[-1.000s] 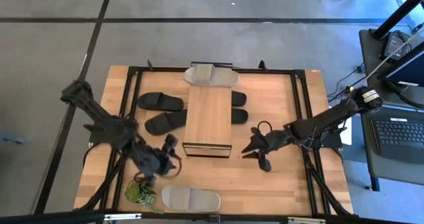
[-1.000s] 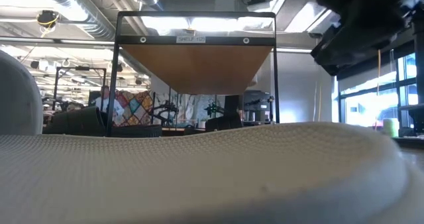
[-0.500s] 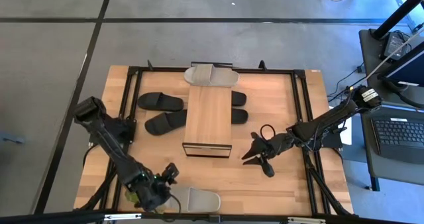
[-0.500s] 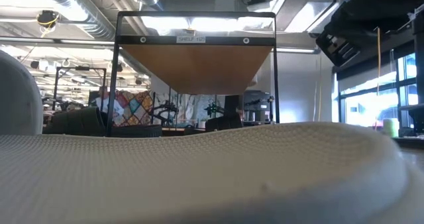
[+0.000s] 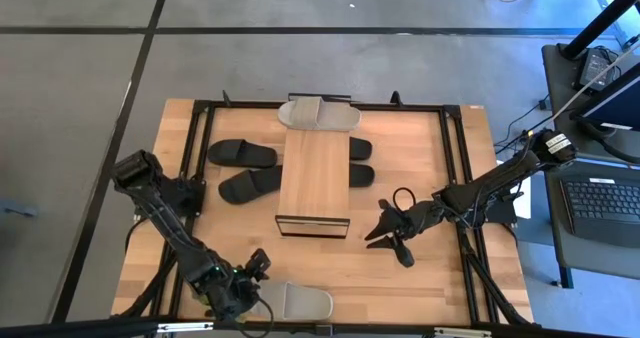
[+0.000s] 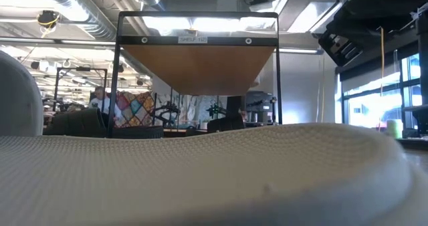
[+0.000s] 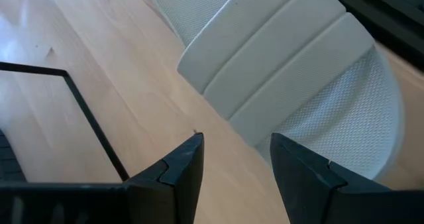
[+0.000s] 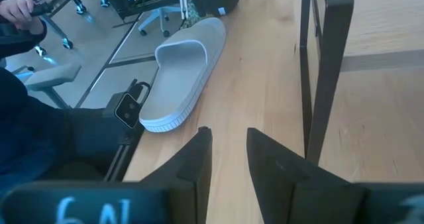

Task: Pick and place slides into the shelf
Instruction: Put the gray slide on the shelf

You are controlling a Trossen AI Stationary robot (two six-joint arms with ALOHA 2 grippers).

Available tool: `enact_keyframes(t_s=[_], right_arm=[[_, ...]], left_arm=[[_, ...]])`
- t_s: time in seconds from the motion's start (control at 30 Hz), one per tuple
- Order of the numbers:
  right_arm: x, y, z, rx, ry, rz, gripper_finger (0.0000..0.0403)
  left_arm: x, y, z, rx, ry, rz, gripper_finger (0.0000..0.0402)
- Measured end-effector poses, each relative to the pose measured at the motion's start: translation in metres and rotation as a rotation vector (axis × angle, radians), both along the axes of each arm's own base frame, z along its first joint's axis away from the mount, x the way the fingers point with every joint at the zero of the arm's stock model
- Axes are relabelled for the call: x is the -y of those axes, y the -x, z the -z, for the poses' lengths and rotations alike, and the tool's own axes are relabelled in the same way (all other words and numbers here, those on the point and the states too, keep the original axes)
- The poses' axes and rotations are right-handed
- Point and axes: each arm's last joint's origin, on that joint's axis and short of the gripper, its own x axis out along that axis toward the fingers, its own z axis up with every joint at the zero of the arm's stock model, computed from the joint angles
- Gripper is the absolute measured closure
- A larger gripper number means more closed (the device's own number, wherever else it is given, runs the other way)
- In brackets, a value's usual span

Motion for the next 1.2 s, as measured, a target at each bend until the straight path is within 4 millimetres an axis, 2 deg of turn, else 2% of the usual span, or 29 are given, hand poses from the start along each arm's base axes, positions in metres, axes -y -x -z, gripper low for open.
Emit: enact_keyframes(t_s=[0.43,1.2], right_arm=[[0.0,0.0,0.0,0.001,0.003,0.001,0.0306],[0.0,0.0,0.0,0.01,0.025,-0.009,0.0306]], left_arm=[[0.004,0.012,0.0,-0.025,0.032,-0.066,0.0237],[-0.036,0.042,0.0,-0.177,-0.226,-0.458,0.0237]])
